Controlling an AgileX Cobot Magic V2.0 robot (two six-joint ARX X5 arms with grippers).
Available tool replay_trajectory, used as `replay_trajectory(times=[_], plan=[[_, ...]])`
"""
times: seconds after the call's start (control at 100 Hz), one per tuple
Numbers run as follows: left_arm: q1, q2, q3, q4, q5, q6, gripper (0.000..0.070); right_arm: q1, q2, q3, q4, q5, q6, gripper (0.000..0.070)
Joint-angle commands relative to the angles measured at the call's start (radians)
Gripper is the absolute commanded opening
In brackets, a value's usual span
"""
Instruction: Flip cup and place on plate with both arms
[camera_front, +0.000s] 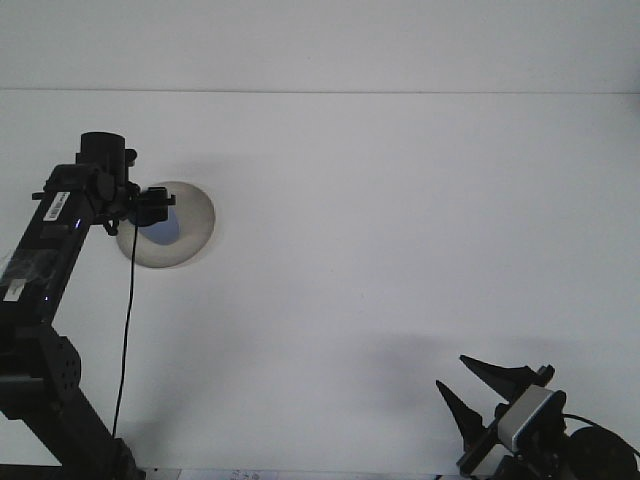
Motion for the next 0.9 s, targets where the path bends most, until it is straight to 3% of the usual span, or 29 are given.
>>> replay_trajectory(times=[0.0, 0.07, 0.27, 0.5, 0.72, 0.89], plan=[[0.001, -0.004, 0.039, -0.006, 0.024, -0.027, 0.0499, 0.008, 0.002, 0.004, 0.003, 0.002, 0.011, 0.0352], [0.001, -0.035, 0.055, -0.007, 0.056, -0.029, 0.0499, 0.008, 0.002, 0.004, 0.0, 0.002, 0.011, 0.0352], [0.001, -0.214, 0.063, 0.001, 0.057, -0.054, 0.0501, 0.008, 0.002, 0.004, 0.003, 0.005, 0.01, 0.0352], [-0.024, -0.55, 0.022, -0.04, 0.065, -0.055, 0.05, 0.008, 0.002, 0.004, 0.026, 0.08, 0.011, 0.0355], [-0.114, -0.986, -0.392, 0.158, 0.084, -0.116, 0.05, 0.008, 0.002, 0.004, 0.033, 0.152, 0.023, 0.0357], [-0.196, -1.293, -0.754, 0.23, 0.215, -0.222, 0.0499, 0.008, 0.002, 0.004, 0.038, 0.158, 0.022, 0.0357]])
